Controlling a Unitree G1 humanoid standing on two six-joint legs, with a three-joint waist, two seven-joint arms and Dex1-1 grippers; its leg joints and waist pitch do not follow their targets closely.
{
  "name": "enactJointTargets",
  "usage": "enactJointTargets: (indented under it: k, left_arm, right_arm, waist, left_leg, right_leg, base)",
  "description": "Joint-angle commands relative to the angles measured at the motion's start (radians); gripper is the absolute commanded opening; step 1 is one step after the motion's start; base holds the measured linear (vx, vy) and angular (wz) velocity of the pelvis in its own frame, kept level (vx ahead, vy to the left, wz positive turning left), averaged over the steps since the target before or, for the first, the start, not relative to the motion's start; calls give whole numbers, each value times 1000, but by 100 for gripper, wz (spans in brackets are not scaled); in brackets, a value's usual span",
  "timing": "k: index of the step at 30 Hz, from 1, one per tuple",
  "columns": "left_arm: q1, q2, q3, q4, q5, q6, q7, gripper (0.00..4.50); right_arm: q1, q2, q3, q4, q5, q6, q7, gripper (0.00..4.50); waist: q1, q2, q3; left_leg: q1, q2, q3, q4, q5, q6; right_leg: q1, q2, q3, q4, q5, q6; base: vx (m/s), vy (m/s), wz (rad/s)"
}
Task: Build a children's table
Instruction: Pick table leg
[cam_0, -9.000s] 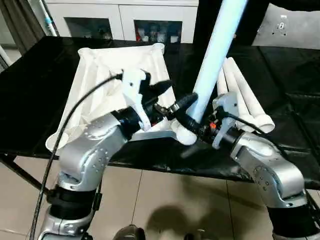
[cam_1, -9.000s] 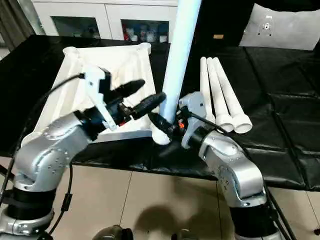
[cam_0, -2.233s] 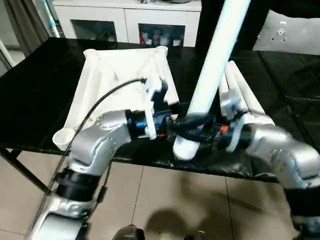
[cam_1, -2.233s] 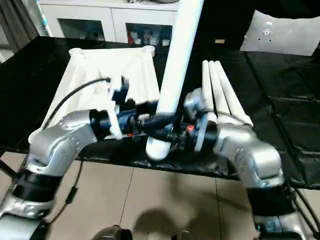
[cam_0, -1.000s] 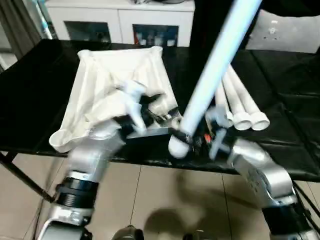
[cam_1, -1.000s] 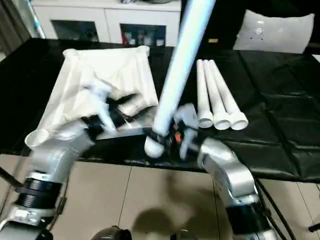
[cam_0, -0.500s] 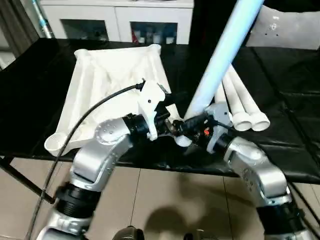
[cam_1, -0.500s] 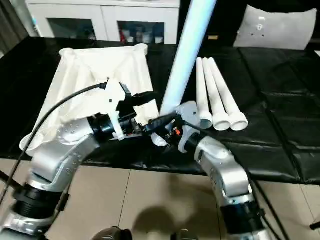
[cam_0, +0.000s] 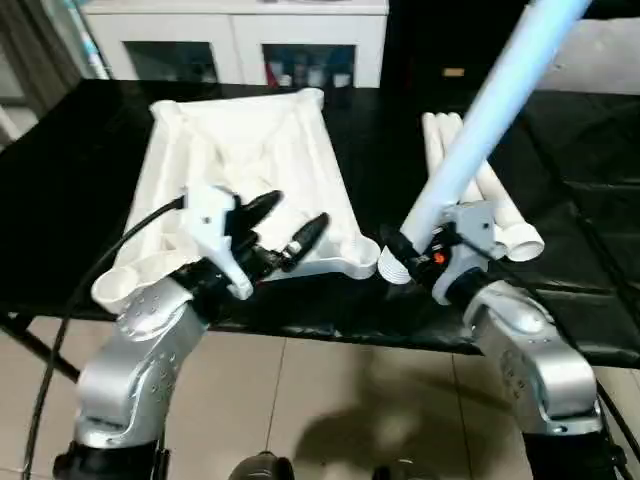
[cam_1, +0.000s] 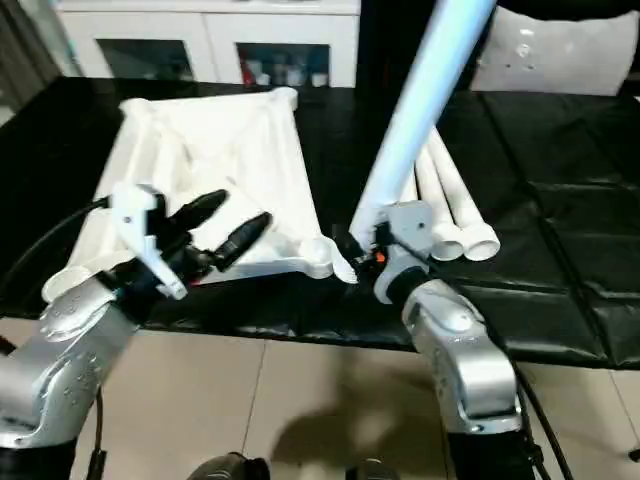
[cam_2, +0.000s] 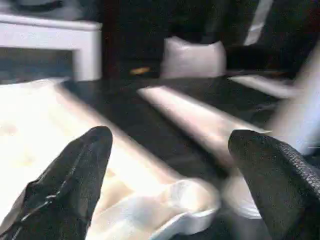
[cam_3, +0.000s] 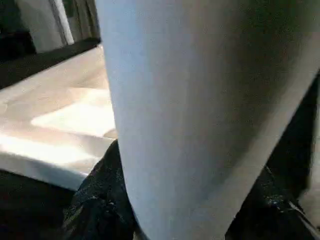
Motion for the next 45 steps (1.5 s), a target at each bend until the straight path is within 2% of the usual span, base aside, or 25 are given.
enactJointTargets:
  k: [1, 8, 11, 14, 16, 18, 20, 21, 22, 23, 26, 28, 29, 30, 31, 34, 35, 36, 38, 39, 40, 41, 42, 43, 45]
  left_arm:
    - [8, 4, 18, 98, 138, -9, 131, 431]
    - [32, -27, 46, 50, 117, -61, 184, 431]
    - [33, -45, 44, 35, 124, -68, 189, 431]
    - [42, -45, 30, 43, 145, -68, 204, 431]
    - [48, -49, 27, 41, 145, -66, 209, 431]
    - [51, -51, 26, 37, 144, -65, 211, 431]
    - [52, -46, 25, 32, 149, -63, 206, 431]
    - [54, -40, 25, 31, 154, -61, 200, 431]
    - [54, -38, 25, 31, 155, -63, 198, 431]
    - [54, -35, 27, 30, 154, -61, 197, 431]
    - [55, -35, 32, 30, 148, -59, 196, 431]
    - [55, -32, 30, 31, 150, -58, 197, 431]
    - [55, -32, 30, 31, 150, -58, 197, 431]
    - [53, -30, 26, 33, 153, -60, 193, 431]
    - [52, -31, 25, 35, 155, -60, 191, 431]
    - [51, -33, 23, 39, 155, -62, 189, 431]
    - [53, -34, 21, 42, 152, -66, 186, 431]
    - [58, -32, 18, 43, 150, -68, 180, 431]
    - [71, -22, 9, 44, 156, -75, 170, 431]
    - [76, -22, 9, 43, 153, -77, 168, 431]
    - [84, -22, 10, 41, 151, -81, 167, 431]
    - [88, -21, 10, 40, 152, -83, 166, 431]
    - [93, -24, 11, 37, 146, -83, 164, 431]
    - [104, -25, 13, 30, 143, -78, 162, 431]
    - [118, -19, 9, 24, 151, -75, 165, 431]
  right_arm:
    - [2, 34, -35, -62, 31, 6, -37, 189]
    - [48, 29, -25, -69, 72, -21, 16, 189]
    - [41, 31, -16, -61, 65, -27, 32, 189]
    - [31, 22, 3, -55, 55, -37, 42, 189]
    - [30, 16, 13, -50, 45, -40, 47, 189]
    - [33, 11, 21, -49, 45, -39, 53, 189]
    - [36, 12, 28, -43, 45, -40, 61, 189]
    - [39, 8, 39, -32, 31, -52, 66, 189]
    - [40, 5, 43, -29, 27, -54, 66, 189]
    - [43, 3, 48, -26, 22, -59, 67, 189]
    - [47, -6, 57, -21, 15, -75, 75, 189]
    - [49, -10, 60, -21, 13, -80, 81, 189]
    - [49, -10, 60, -21, 13, -80, 81, 189]
    - [51, -14, 62, -19, 13, -77, 84, 189]
    - [51, -17, 64, -17, 13, -77, 88, 189]
    - [52, -21, 66, -12, 8, -83, 92, 189]
    - [53, -22, 66, -11, 7, -85, 93, 189]
    - [55, -23, 67, -13, 7, -84, 93, 189]
    - [58, -27, 70, -18, 5, -81, 94, 189]
    - [59, -30, 73, -19, 4, -81, 97, 189]
    - [58, -37, 77, -19, 4, -81, 106, 189]
    - [59, -40, 78, -20, 4, -82, 110, 189]
    - [58, -40, 77, -21, 7, -81, 113, 189]
    - [55, -43, 75, -21, 13, -79, 114, 189]
    - [50, -45, 72, -16, 13, -79, 118, 189]
  waist:
    - [-13, -6, -53]
    - [-20, 0, -56]
    - [-24, -5, -48]
    - [-46, -4, -19]
    - [-59, 6, -13]
    - [-51, 20, -15]
    - [-57, -23, -5]
    - [-56, -47, -4]
    - [-41, -43, -13]
    - [-26, -35, -21]
    - [-46, 8, -40]
    - [-83, 24, -53]
    - [-86, 19, -52]
    - [-81, 2, -53]
    - [-52, -15, -66]
    - [-19, -15, -77]
    - [-22, 3, -83]
    - [-48, 2, -89]
    - [-78, 15, -86]
    - [-77, -10, -82]
    - [-60, -47, -80]
    - [-46, -72, -71]
    - [-24, -82, -84]
    - [-14, -89, -81]
    - [-14, -74, -78]
  left_leg:
    - [44, 75, -58, -89, -467, -64]
    - [47, 89, -66, -105, -524, -80]
    - [66, 82, -68, -103, -629, -86]
    - [119, 69, -70, -88, -804, -99]
    - [112, 77, -80, -110, -863, -110]
    - [79, 128, -85, -211, -993, -123]
    - [124, 74, -49, -138, -894, -112]
    - [173, 8, -27, 29, -583, -59]
    - [63, 10, -53, 58, -257, 12]
    - [8, 19, -66, 38, -186, 21]
    - [84, 81, -97, -84, -266, 29]
    - [159, 120, -148, -99, -248, 146]
    - [164, 120, -142, -97, -252, 180]
    - [132, 89, -112, -77, -195, 229]
    - [47, 15, -66, -30, -67, 252]
    - [-32, 14, -79, 15, 66, 218]
    - [-7, 25, -84, -8, 150, 204]
    - [115, 71, -128, -27, 275, 280]
    - [248, 177, -229, -27, 455, 484]
    - [228, 176, -220, -10, 581, 498]
    - [164, 58, -140, 44, 554, 384]
    - [105, -9, -97, 45, 414, 327]
    - [0, -38, -95, 69, 212, 232]
    - [-7, -19, -92, 35, 155, 109]
    - [12, -16, -84, 8, 171, -5]
  right_leg:
    - [13, -88, 58, -115, -540, -41]
    - [13, -91, 56, -111, -429, -72]
    - [16, -96, 55, -121, -577, -45]
    - [-1, -66, 8, -160, -800, 19]
    - [35, -57, -20, -153, -763, 30]
    - [105, -41, -5, 22, -351, -23]
    - [47, -66, 27, -104, -579, -33]
    - [0, -134, 26, -226, -1032, 30]
    - [106, -199, 96, -212, -1089, 14]
    - [160, -199, 101, -182, -1004, 0]
    - [93, -52, 22, -97, -456, -129]
    - [50, -39, -5, -25, -111, -212]
    - [42, -48, -3, -25, -89, -220]
    - [71, -78, 18, -44, -13, -261]
    - [158, -105, 59, -64, 78, -288]
    - [218, -125, 86, -65, 154, -308]
    - [191, -76, 45, -34, 185, -280]
    - [92, -15, -6, 10, 155, -223]
    - [-73, -44, 10, 76, -120, -55]
    - [-98, -79, 52, 77, -52, 9]
    - [-58, -100, 86, -2, 173, -15]
    - [-1, -92, 106, -19, 256, -32]
    - [123, -141, 170, 5, 585, -110]
    - [129, -119, 143, 27, 892, -118]
    - [115, -60, 101, 36, 967, -91]
  base:
    - [0, 0, 0]
    - [0, 0, 0]
    - [0, 0, 0]
    - [0, 0, 0]
    - [0, 0, 0]
    - [0, 0, 0]
    - [29, -34, 0]
    - [83, -57, -11]
    - [83, -57, -11]
    - [148, -11, -22]
    - [142, 4, 0]
    - [144, 18, 5]
    - [148, 14, 7]
    - [124, -1, 6]
    - [124, -1, 6]
    - [96, -10, 5]
    - [115, -12, 6]
    - [154, -23, 9]
    - [155, -33, 8]
    - [77, -60, 8]
    - [77, -60, 8]
    - [7, -59, 15]
    - [10, -66, 15]
    - [10, -66, 15]
    - [-8, -68, 3]
